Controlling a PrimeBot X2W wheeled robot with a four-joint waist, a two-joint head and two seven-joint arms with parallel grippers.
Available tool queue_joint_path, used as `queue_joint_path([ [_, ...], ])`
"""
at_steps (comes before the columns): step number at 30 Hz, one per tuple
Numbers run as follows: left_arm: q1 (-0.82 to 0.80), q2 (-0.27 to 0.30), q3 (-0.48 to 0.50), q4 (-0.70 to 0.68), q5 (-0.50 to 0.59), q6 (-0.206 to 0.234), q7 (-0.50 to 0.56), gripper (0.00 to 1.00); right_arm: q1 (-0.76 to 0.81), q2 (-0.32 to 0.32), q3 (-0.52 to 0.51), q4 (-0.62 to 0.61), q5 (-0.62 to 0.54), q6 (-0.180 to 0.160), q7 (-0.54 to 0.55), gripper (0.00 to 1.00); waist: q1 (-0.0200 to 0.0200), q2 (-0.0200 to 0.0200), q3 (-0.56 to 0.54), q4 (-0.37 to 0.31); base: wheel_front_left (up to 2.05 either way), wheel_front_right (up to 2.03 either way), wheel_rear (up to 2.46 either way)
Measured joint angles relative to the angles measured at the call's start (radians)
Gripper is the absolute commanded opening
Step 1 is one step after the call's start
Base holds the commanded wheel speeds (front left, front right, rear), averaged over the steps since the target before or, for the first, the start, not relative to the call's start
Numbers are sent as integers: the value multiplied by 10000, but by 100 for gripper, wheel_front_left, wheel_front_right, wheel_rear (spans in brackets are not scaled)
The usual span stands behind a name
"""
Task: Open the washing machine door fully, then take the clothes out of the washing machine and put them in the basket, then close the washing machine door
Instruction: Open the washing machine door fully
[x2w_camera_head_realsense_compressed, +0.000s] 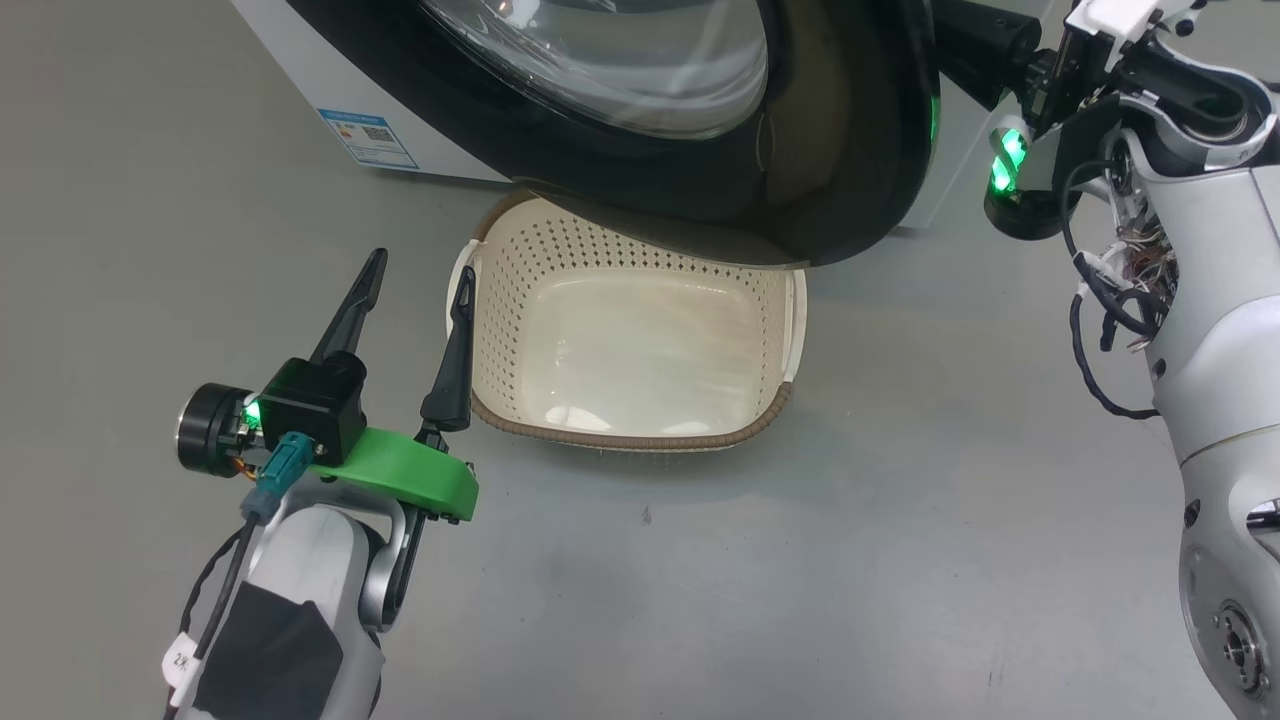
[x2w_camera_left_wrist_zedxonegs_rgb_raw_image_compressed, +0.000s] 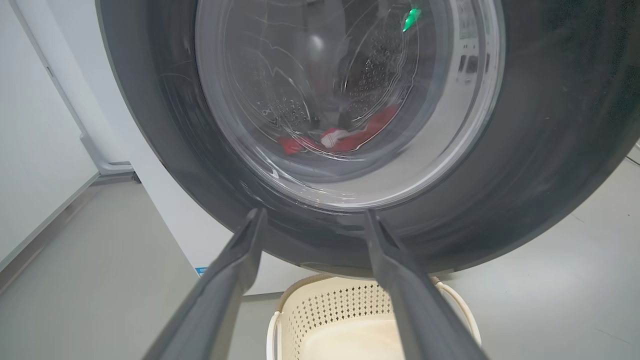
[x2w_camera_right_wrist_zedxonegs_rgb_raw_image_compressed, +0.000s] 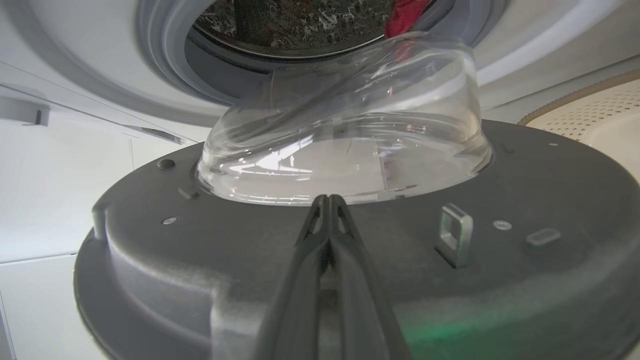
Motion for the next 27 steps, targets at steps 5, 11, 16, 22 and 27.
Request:
queue_joint_path([
  [5,70,-2,-35,79,0,0,0,100,325,77,92,-13,69,82,255,0,0,0,-221,39,0,0,0],
  [11,201,0,-58,217,0,0,0,100,807,236,314,-146,201,86,662,0,0,0,-515,120,0,0,0],
  [16,270,0,-88,383,0,-2,0,100,1163,290,499,-336,205,107,913,0,0,0,-739,221,0,0,0],
  [22,474,0,-109,546,-15,0,0,100,1714,324,857,-581,347,169,1267,0,0,0,-1058,461,0,0,0],
  [27,594,2,-123,654,-19,0,0,100,2077,378,1114,-800,349,169,1388,0,0,0,-1235,695,0,0,0],
])
